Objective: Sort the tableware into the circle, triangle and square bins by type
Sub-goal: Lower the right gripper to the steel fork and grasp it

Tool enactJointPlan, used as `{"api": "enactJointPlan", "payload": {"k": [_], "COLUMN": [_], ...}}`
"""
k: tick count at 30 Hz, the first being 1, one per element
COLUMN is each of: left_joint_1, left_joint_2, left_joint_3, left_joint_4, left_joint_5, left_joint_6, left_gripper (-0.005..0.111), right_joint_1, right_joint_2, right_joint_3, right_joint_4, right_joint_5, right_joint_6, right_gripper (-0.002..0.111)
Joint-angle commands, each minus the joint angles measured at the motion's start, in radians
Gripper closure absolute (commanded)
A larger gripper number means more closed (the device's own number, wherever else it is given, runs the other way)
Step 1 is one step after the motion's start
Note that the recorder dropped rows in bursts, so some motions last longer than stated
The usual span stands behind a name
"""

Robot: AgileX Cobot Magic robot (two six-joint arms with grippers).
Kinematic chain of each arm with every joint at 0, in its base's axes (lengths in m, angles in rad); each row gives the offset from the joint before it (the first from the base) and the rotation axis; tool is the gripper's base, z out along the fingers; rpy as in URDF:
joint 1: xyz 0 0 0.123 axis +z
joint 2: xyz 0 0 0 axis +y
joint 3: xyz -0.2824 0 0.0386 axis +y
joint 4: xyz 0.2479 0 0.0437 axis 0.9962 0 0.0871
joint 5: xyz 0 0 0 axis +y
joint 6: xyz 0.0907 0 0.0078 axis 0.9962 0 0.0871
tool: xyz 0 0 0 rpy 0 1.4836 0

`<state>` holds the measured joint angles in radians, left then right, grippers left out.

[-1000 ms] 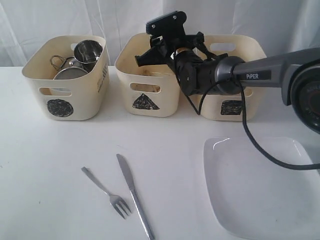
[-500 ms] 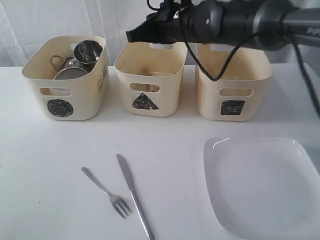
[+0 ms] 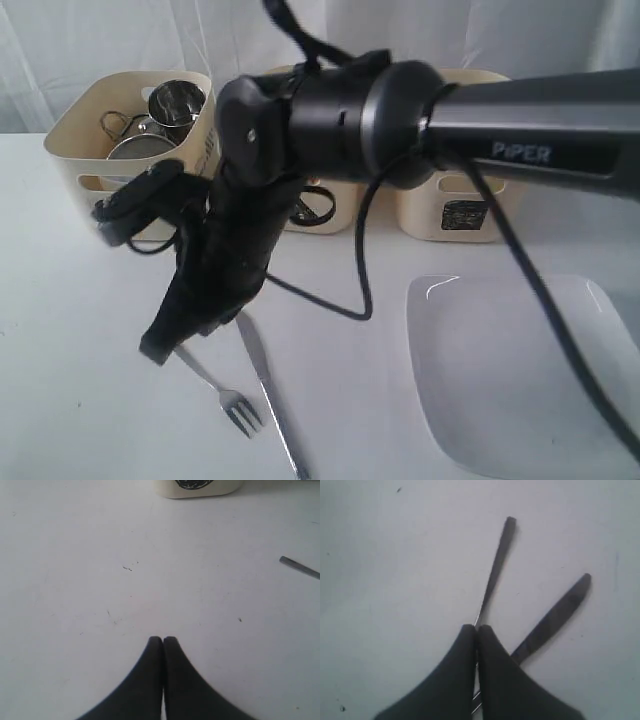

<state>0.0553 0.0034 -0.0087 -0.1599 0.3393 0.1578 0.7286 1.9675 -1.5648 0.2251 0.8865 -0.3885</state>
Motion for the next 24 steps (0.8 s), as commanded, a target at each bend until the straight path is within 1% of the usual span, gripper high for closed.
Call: {"api": "enactJointPlan", "payload": {"k": [1, 5, 7, 8, 17, 21, 23, 24], "left_joint_1": [0.002, 0.002, 0.002, 0.002, 0.002, 0.002, 0.002, 0.002], "left_joint_2": [-0.003, -0.003, -0.003, -0.003, -0.003, -0.003, -0.003, -0.003], "left_joint_3": [0.009, 0.009, 0.009, 0.009, 0.009, 0.009, 0.009, 0.009], "left_joint_4": [-0.006, -0.006, -0.006, -0.006, -0.006, -0.006, -0.006, -0.006], "left_joint_5": [0.011, 0.011, 0.011, 0.011, 0.011, 0.011, 0.011, 0.011], "left_joint_6": [0.0, 0.0, 0.0, 0.0, 0.0, 0.0, 0.0, 0.0], "left_gripper": [0.107, 0.107, 0.107, 0.107, 0.107, 0.107, 0.107, 0.107], "right_joint_1": [0.04, 0.043, 0.043, 0.043, 0.043, 0.043, 0.043, 0.043], "right_joint_2": [0.048, 0.088, 0.111, 0.125, 0.207, 0.24, 0.251, 0.251], "right_joint_3": [0.002, 0.002, 0.002, 0.002, 0.002, 0.002, 0.002, 0.002], "right_joint_4": [-0.037, -0.037, -0.039, -0.039, -0.051, -0.061, -0.061, -0.062], "right_joint_5": [0.062, 0.112, 0.11, 0.11, 0.093, 0.055, 0.051, 0.053], "right_joint_6": [-0.012, 0.0, 0.02, 0.027, 0.033, 0.08, 0.08, 0.099], "right_gripper": [0.09, 0.068, 0.064, 0.064, 0.064, 0.065, 0.076, 0.089]}}
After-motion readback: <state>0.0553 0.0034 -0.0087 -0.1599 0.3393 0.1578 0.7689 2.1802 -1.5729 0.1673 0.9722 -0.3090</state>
